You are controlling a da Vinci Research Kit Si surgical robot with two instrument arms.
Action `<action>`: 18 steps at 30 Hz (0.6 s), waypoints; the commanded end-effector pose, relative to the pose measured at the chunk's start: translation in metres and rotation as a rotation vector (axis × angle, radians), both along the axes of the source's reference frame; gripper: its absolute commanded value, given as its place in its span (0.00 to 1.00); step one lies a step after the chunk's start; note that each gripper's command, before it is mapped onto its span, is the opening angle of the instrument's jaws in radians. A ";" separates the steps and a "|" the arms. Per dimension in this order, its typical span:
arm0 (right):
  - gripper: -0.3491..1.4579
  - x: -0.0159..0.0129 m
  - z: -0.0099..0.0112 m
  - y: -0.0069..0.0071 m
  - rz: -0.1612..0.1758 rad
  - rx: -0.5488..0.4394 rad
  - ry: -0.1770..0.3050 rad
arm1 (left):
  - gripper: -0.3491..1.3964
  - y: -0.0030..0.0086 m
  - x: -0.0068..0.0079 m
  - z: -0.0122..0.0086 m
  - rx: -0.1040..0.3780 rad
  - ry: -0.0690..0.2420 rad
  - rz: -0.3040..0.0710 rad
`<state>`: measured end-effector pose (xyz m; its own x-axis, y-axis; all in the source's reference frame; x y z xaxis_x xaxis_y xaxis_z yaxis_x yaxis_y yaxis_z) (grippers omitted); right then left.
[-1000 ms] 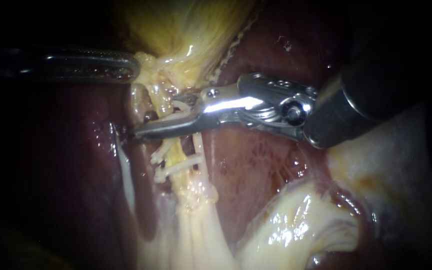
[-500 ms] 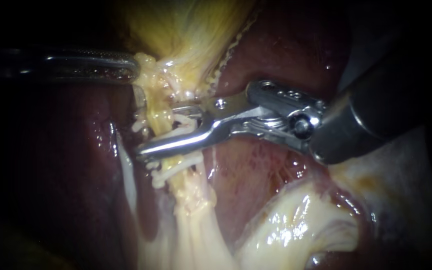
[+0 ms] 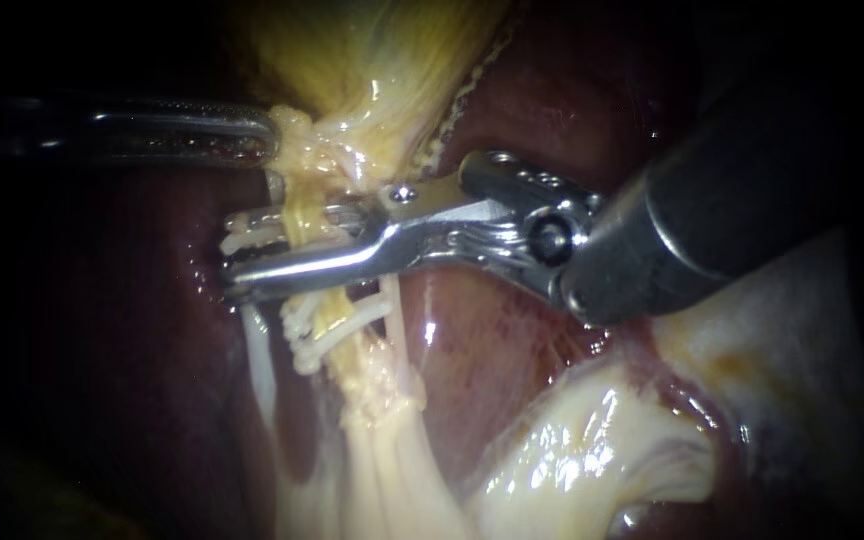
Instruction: Clipping third clip left tube
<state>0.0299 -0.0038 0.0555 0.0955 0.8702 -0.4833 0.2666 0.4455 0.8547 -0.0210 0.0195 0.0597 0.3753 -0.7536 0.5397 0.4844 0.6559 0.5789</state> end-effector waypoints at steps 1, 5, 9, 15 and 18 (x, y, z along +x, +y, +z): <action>0.25 -0.0004 0.0001 0.0003 0.009 0.005 -0.007 | 0.00 0.0000 0.0000 0.0000 0.000 0.000 0.000; 0.20 -0.0013 0.0007 0.0013 0.046 0.020 -0.033 | 0.00 0.0000 0.0000 0.0000 0.004 0.000 -0.004; 0.12 -0.0021 0.0012 0.0022 0.064 0.051 -0.052 | 0.00 0.0000 0.0000 0.0000 0.004 0.000 -0.004; 0.00 -0.0026 0.0014 0.0020 0.046 0.159 -0.074 | 0.00 0.0000 0.0000 0.0000 0.004 0.000 -0.004; 0.00 -0.0026 0.0012 0.0018 0.046 0.159 -0.074 | 0.00 0.0000 0.0000 0.0000 0.004 0.000 -0.004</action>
<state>0.0273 -0.0020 0.0567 0.0837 0.9397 -0.3316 0.1827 0.3127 0.9321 -0.0210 0.0195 0.0598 0.3726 -0.7573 0.5363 0.4867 0.6516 0.5819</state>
